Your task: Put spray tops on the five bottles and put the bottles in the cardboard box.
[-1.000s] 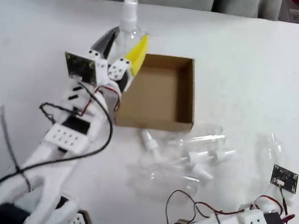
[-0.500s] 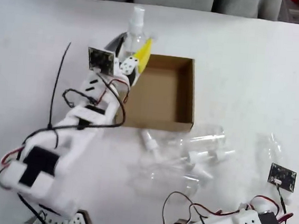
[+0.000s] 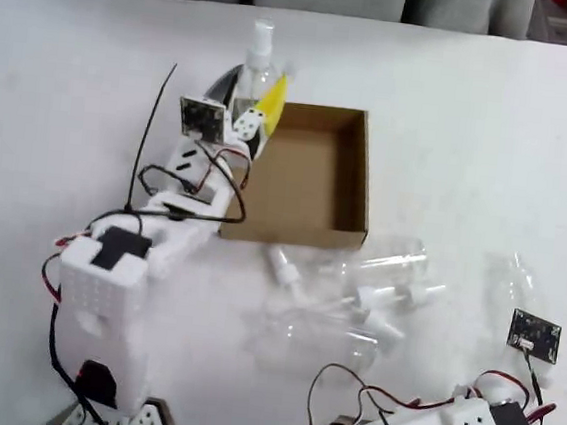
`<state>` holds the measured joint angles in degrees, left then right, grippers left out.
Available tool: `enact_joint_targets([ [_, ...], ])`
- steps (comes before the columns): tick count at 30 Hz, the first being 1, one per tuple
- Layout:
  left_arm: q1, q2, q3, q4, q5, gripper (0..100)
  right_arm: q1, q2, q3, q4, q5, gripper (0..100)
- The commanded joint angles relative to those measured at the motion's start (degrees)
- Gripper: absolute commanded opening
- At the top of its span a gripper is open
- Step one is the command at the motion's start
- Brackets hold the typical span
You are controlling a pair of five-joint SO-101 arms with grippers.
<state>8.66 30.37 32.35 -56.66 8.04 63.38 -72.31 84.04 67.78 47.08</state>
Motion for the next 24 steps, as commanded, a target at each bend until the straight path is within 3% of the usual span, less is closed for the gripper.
enact_joint_targets([
  [1, -0.7, 2.4, -5.8, -1.9, 0.0, 2, -1.0, -0.6, -0.4, 0.7, 0.5, 1.7],
  [24, -0.8, 6.2, -1.7, -1.6, 0.0, 2, -1.6, -0.6, -0.4, 0.6, 0.5, 1.7],
])
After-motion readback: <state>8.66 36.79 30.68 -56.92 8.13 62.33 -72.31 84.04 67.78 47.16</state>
